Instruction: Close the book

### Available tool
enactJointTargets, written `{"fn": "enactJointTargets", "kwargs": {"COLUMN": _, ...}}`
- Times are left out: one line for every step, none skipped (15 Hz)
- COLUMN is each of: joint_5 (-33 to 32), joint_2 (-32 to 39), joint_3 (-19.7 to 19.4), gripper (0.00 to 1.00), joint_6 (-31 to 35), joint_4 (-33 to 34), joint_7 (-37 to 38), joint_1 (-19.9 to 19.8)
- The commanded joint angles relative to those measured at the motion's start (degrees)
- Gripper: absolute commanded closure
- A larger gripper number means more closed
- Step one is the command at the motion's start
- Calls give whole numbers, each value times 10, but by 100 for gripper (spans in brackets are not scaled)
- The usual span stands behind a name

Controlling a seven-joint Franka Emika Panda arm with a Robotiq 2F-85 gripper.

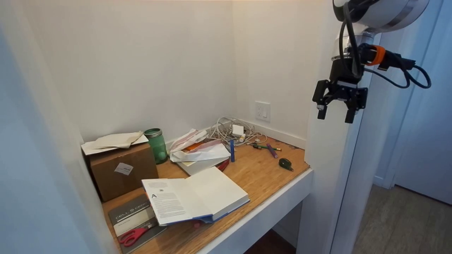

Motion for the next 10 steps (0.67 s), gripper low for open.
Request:
{"fn": "enactJointTargets", "kwargs": {"joint_5": 14, "joint_2": -37, "joint_3": 46, "gripper": 0, "joint_6": 6, "joint_4": -15, "joint_7": 50, "joint_1": 17}}
{"fn": "enactJointTargets", "kwargs": {"joint_5": 15, "joint_2": -35, "joint_3": 60, "gripper": 0, "joint_6": 6, "joint_4": -7, "joint_7": 67, "joint_1": 25}}
{"fn": "enactJointTargets", "kwargs": {"joint_5": 13, "joint_2": -30, "joint_3": 75, "gripper": 0, "joint_6": 8, "joint_4": 0, "joint_7": 82, "joint_1": 32}}
{"fn": "enactJointTargets", "kwargs": {"joint_5": 9, "joint_2": -22, "joint_3": 90, "gripper": 0, "joint_6": 10, "joint_4": 8, "joint_7": 96, "joint_1": 41}}
{"fn": "enactJointTargets", "kwargs": {"joint_5": 10, "joint_2": -12, "joint_3": 104, "gripper": 0, "joint_6": 13, "joint_4": 17, "joint_7": 103, "joint_1": 51}}
{"fn": "enactJointTargets", "kwargs": {"joint_5": 11, "joint_2": -2, "joint_3": 116, "gripper": 0, "joint_6": 17, "joint_4": 24, "joint_7": 103, "joint_1": 61}}
{"fn": "enactJointTargets", "kwargs": {"joint_5": 13, "joint_2": 15, "joint_3": 129, "gripper": 0, "joint_6": 22, "joint_4": 37, "joint_7": 102, "joint_1": 73}}
{"fn": "enactJointTargets", "kwargs": {"joint_5": 9, "joint_2": 29, "joint_3": 142, "gripper": 0, "joint_6": 32, "joint_4": 47, "joint_7": 111, "joint_1": 81}}
{"fn": "enactJointTargets", "kwargs": {"joint_5": 4, "joint_2": 43, "joint_3": 152, "gripper": 0, "joint_6": 40, "joint_4": 61, "joint_7": 122, "joint_1": 86}}
{"fn": "enactJointTargets", "kwargs": {"joint_5": 1, "joint_2": 3, "joint_3": 138, "gripper": 0, "joint_6": 30, "joint_4": 25, "joint_7": 106, "joint_1": 79}}
